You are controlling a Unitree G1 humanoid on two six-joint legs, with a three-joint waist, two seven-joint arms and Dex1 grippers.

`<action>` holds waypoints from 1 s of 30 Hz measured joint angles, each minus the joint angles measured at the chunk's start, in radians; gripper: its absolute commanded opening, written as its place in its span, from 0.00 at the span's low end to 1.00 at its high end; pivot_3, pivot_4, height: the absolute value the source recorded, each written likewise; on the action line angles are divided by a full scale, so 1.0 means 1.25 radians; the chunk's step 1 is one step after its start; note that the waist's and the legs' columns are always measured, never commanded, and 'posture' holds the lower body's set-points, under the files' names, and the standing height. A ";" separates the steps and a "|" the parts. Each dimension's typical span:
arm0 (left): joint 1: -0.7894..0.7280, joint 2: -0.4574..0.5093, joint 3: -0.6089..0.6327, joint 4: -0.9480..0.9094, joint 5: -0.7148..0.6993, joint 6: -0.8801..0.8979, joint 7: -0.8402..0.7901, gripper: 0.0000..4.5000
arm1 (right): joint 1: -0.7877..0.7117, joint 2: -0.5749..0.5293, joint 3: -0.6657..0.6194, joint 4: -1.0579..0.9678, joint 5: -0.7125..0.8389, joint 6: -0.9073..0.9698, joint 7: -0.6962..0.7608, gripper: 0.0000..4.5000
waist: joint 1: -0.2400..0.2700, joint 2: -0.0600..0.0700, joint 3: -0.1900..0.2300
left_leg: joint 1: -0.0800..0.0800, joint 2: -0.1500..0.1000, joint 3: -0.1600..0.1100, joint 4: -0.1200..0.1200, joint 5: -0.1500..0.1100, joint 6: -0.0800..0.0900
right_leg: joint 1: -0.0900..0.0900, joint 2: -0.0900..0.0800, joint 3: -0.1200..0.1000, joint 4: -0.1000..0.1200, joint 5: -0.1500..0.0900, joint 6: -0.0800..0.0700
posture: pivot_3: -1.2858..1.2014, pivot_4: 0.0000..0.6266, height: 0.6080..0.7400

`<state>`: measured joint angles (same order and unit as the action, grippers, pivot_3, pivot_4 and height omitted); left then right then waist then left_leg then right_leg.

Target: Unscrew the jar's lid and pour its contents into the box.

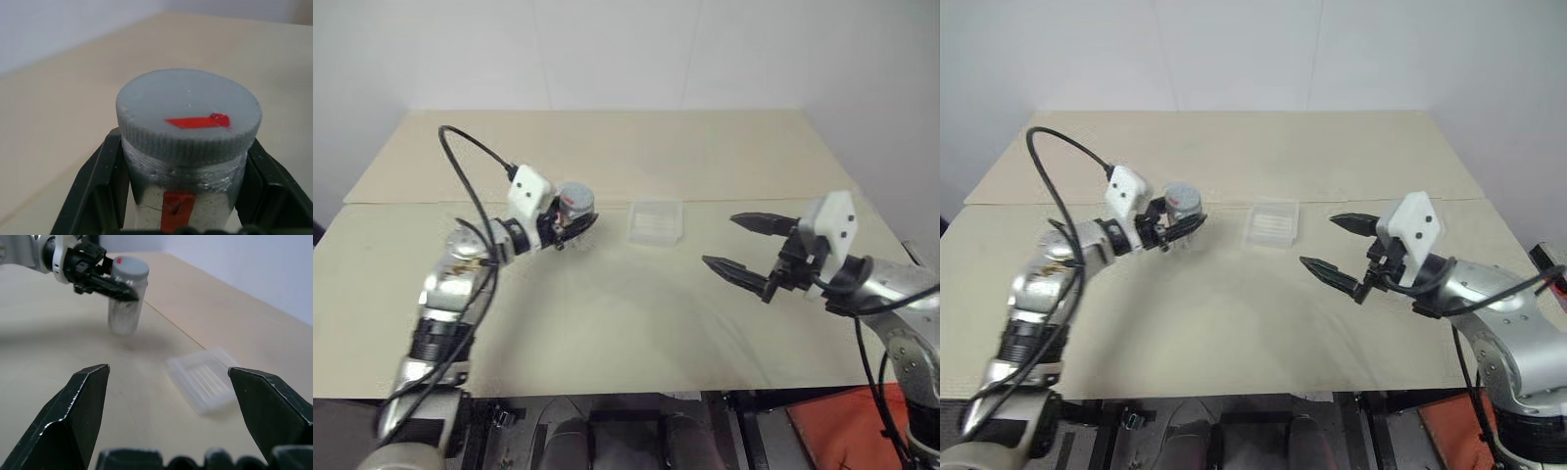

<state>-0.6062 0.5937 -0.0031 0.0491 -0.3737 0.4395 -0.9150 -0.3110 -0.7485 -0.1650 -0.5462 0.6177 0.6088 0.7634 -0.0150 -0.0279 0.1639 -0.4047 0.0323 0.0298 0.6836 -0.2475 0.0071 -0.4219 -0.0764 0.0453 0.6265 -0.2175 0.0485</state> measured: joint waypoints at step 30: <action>-0.077 -0.094 -0.063 0.078 -0.057 -0.106 -0.313 0.54 | -0.392 0.214 0.296 0.190 -0.048 0.186 -0.035 0.80 | 0.001 0.000 0.000 | -0.003 0.001 0.000 0.002 0.000 0.001 | -0.002 0.000 -0.001 0.003 0.000 0.000 | 0.52 0.24 1.00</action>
<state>-0.7024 0.4761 -0.0814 0.1463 -0.4450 0.3065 -1.3067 -0.8012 -0.4806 0.2046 -0.3083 0.5580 0.8408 0.7194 -0.0132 -0.0277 0.1639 -0.4086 0.0330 0.0292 0.6855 -0.2480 0.0084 -0.4238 -0.0764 0.0435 0.6298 -0.2173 0.0484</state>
